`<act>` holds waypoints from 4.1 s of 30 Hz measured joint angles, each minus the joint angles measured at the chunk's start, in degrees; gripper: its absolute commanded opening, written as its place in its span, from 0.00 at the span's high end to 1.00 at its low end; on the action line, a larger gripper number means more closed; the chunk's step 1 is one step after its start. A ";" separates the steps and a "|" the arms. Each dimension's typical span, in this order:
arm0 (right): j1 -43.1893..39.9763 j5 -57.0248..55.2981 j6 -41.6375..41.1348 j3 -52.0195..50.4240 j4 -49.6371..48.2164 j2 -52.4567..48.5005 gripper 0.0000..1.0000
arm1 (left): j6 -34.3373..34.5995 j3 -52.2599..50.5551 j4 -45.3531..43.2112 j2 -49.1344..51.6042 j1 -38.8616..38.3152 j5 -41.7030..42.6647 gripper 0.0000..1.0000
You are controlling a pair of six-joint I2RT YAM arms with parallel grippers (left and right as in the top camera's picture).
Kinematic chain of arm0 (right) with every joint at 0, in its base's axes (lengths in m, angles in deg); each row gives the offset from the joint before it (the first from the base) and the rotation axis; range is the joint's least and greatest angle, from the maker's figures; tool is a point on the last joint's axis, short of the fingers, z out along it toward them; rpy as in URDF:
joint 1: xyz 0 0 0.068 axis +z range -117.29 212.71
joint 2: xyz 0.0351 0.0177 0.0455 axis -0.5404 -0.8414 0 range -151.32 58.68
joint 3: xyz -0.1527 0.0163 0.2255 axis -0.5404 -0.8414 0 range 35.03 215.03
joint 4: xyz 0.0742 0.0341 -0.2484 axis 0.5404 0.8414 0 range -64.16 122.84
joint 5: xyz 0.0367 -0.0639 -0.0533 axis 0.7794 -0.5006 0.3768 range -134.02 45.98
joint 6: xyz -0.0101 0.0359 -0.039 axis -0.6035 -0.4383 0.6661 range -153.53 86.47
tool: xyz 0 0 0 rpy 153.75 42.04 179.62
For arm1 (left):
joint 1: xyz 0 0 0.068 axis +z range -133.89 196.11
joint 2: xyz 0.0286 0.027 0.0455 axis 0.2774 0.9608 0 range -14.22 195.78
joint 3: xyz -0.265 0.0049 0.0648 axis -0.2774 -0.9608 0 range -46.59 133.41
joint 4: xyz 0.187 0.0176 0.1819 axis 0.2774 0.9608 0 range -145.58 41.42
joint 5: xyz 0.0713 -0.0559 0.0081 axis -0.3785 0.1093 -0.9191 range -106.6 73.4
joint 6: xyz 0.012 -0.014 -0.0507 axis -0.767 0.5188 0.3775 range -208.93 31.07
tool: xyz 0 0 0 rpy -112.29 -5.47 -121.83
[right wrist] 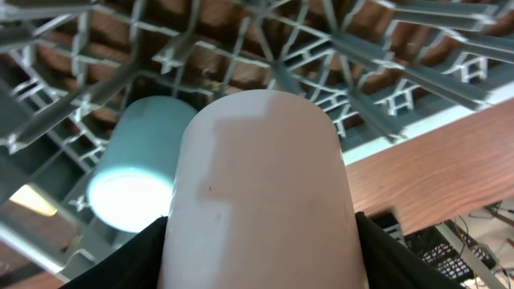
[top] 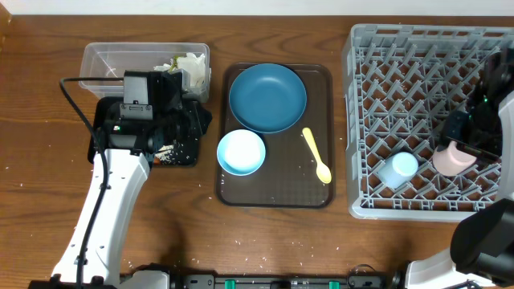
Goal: Sort waste into correct bins and load items into the dishwasher rack
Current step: 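Carry the pink cup into the rack and release it upside down, then move the right gripper over to the blue plate, then grasp the blue plate rim with the right gripper and lift it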
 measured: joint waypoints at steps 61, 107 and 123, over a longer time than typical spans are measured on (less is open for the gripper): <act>-4.61 6.27 0.50 0.90 -3.72 -6.64 0.01 | -3.02 0.00 0.00 0.00 0.00 0.00 0.76; 38.18 10.93 -16.46 11.08 -40.44 -23.45 0.51 | -5.57 0.44 5.99 -9.51 -1.77 -19.06 0.64; 38.80 9.92 -18.91 10.95 -41.38 -30.86 0.88 | -4.59 0.44 7.34 -9.11 -1.77 -22.40 0.54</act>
